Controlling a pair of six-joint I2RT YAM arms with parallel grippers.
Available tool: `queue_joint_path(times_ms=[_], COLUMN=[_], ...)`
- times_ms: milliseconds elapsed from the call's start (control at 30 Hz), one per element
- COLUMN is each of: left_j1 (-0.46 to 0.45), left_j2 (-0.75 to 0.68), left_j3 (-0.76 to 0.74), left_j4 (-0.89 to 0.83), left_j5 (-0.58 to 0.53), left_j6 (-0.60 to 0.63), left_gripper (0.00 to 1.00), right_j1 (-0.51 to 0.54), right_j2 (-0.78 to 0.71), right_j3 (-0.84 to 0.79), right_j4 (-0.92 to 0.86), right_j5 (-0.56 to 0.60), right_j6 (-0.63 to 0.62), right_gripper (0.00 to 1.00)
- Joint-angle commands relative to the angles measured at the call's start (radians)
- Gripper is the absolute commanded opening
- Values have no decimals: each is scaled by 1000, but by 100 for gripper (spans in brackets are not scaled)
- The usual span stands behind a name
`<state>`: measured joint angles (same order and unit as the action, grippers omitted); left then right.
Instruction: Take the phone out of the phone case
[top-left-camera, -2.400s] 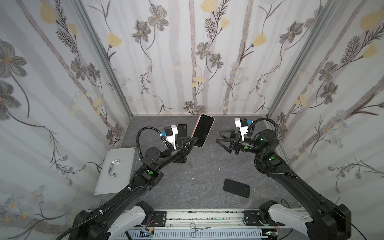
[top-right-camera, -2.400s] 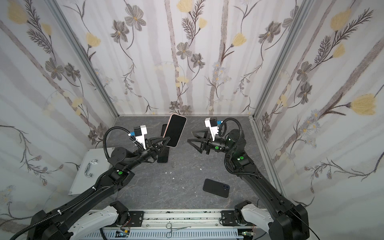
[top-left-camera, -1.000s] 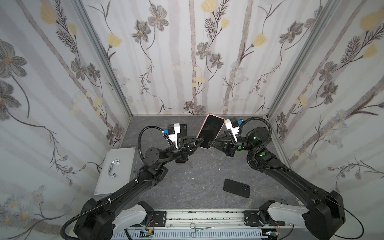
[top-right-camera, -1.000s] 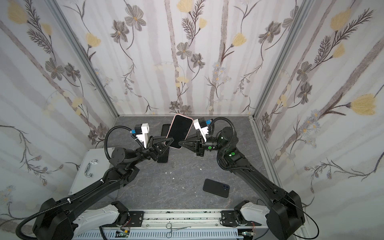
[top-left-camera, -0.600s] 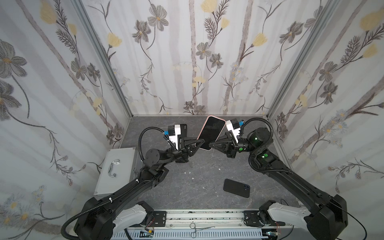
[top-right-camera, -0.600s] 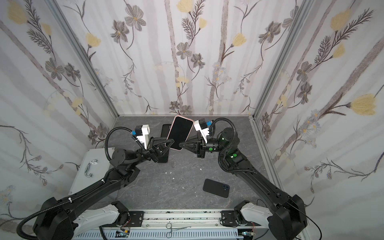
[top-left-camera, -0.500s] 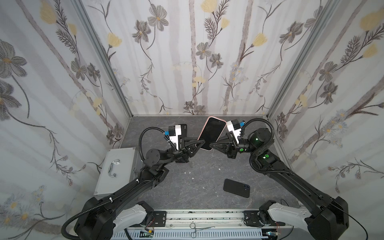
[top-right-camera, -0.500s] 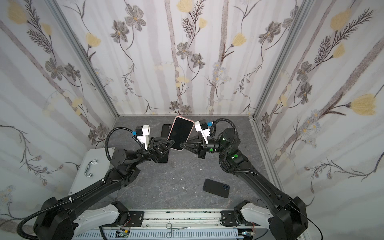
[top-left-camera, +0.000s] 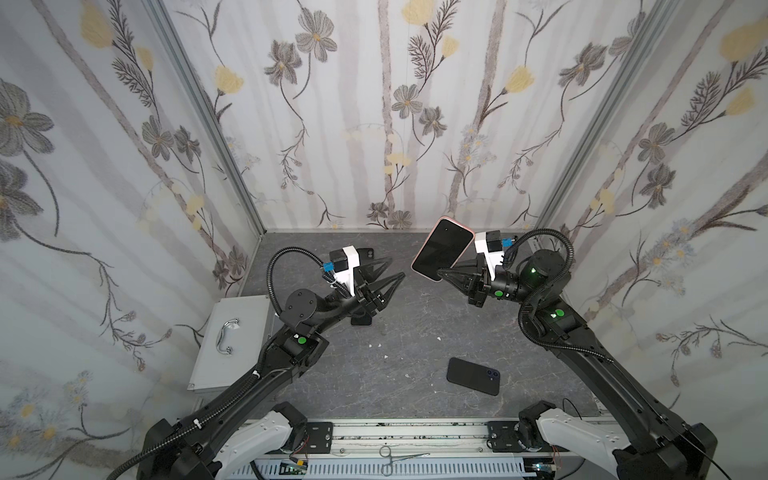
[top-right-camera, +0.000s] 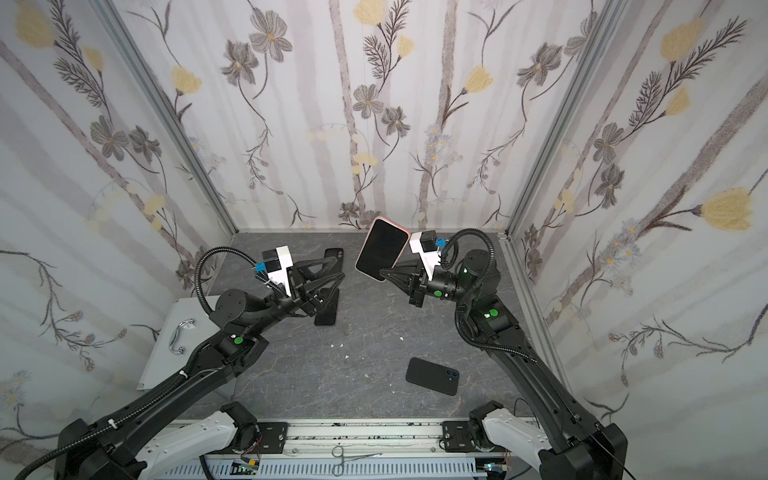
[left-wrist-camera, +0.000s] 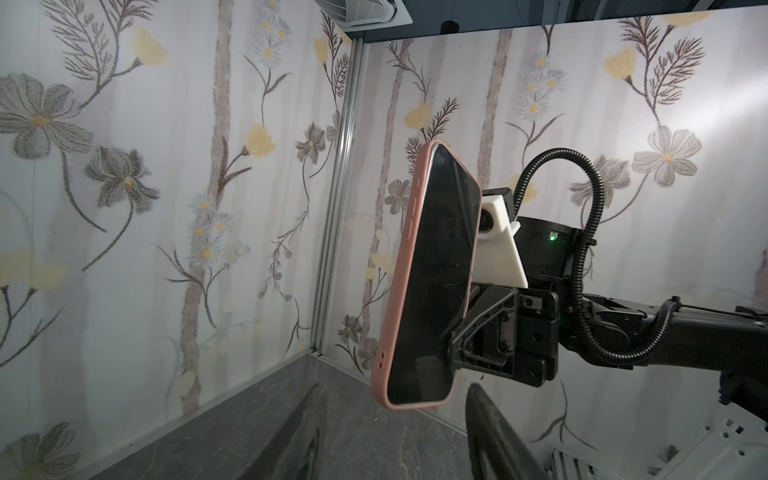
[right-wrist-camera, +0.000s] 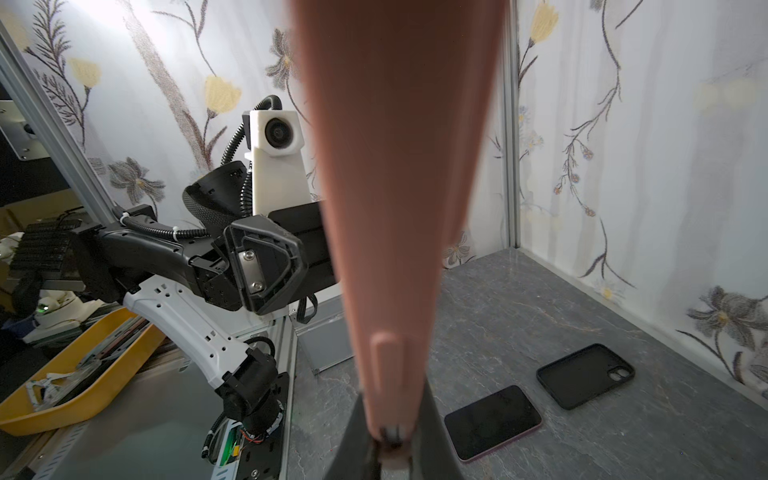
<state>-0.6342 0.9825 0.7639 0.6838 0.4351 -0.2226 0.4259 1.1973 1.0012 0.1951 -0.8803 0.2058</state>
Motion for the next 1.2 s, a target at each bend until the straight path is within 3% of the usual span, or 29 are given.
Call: queue_joint_path(times_ms=[0,233,667,867,1167], left_j1=[-4,-10,-77,-123,-155], left_j2=[-14,-8,45,65,82], left_j3=[39,101,195,231,242], left_j4=[-99,-166,-191,-191,-191], left_j5=[-54,-81,-50,-30,-18], left_j6=[143,265,395,467,551], left_gripper=[55,53,50,50,46], right_j1=[1,6,7,82,131], right_j2=[-44,-168,-103,-96,-84], right_j3=[-1,-111,-96,-109,-113], right_j4=[-42,133,48,-30,-74], right_j5=[136,292,276,354,356], right_j6=[-130,-201,-285,-417,-445], right_gripper=[0,0,0,0,0])
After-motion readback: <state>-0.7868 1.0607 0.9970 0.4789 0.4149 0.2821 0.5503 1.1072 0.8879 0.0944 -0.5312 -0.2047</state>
